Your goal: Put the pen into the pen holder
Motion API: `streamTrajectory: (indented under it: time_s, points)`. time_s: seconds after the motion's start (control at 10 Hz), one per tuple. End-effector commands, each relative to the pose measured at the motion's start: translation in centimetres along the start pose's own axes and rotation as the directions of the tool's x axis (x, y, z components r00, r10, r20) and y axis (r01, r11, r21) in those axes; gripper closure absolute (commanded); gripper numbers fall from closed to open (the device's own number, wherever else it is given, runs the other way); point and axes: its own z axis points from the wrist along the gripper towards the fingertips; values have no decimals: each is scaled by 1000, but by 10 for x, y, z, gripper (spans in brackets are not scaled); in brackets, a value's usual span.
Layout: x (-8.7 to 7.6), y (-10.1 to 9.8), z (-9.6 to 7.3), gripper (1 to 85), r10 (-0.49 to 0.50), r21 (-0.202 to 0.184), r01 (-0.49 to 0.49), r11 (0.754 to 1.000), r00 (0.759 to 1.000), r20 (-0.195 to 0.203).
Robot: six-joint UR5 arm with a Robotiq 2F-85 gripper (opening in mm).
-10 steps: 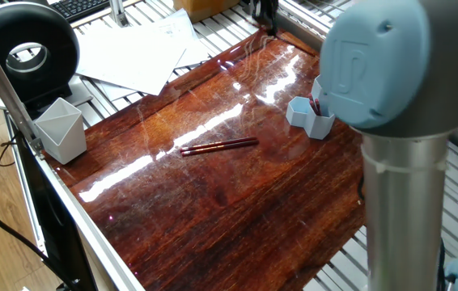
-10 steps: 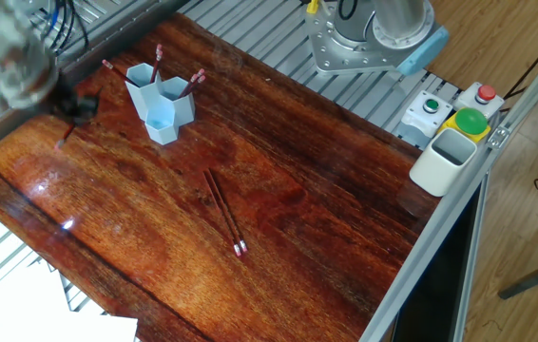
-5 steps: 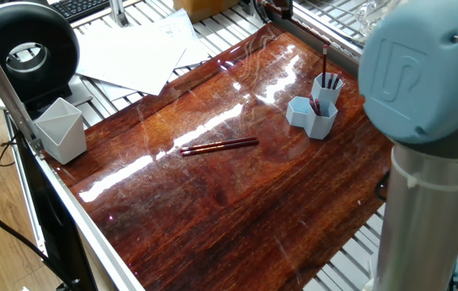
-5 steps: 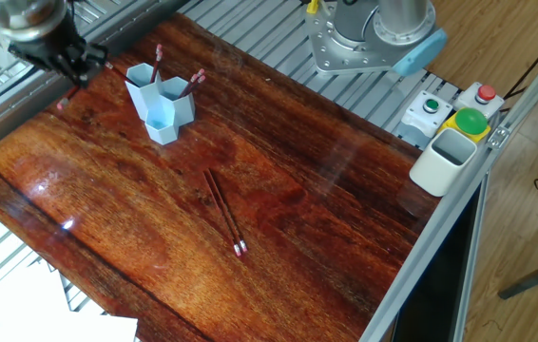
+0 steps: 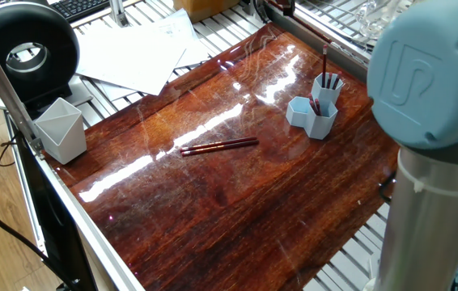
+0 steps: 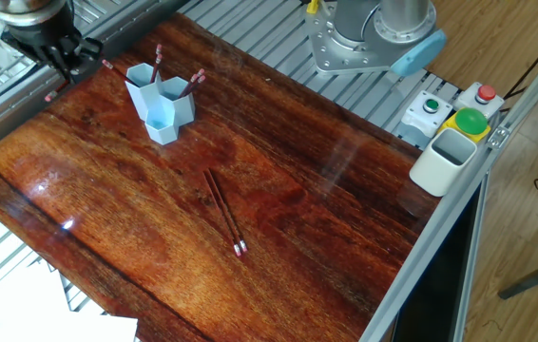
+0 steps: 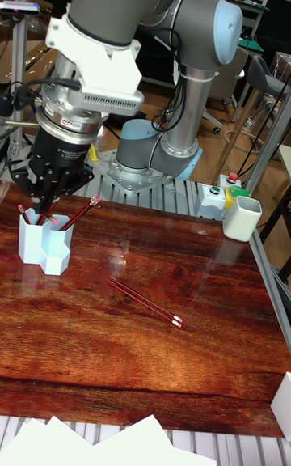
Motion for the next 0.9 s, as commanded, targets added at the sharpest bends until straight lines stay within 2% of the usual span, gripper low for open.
streamTrajectory:
  time_s: [0.0, 0.1, 0.2, 0.3, 0.4, 0.5, 0.6, 0.8]
  points:
    - [2, 8, -17, 847, 19, -39, -18, 999, 999, 30]
    - [16, 17, -51, 847, 17, -83, -13, 996, 999, 43]
    - [26, 25, -81, 847, 15, -122, -5, 993, 997, 82]
    - [35, 28, -104, 847, 8, -159, 12, 987, 992, 126]
    - [44, 29, -119, 847, 1, -190, 34, 981, 984, 180]
    - [51, 27, -125, 847, -3, -208, 52, 977, 973, 231]
    - [57, 22, -123, 847, -20, -208, 81, 975, 960, 278]
    - [62, 19, -108, 847, -33, -223, 129, 966, 921, 388]
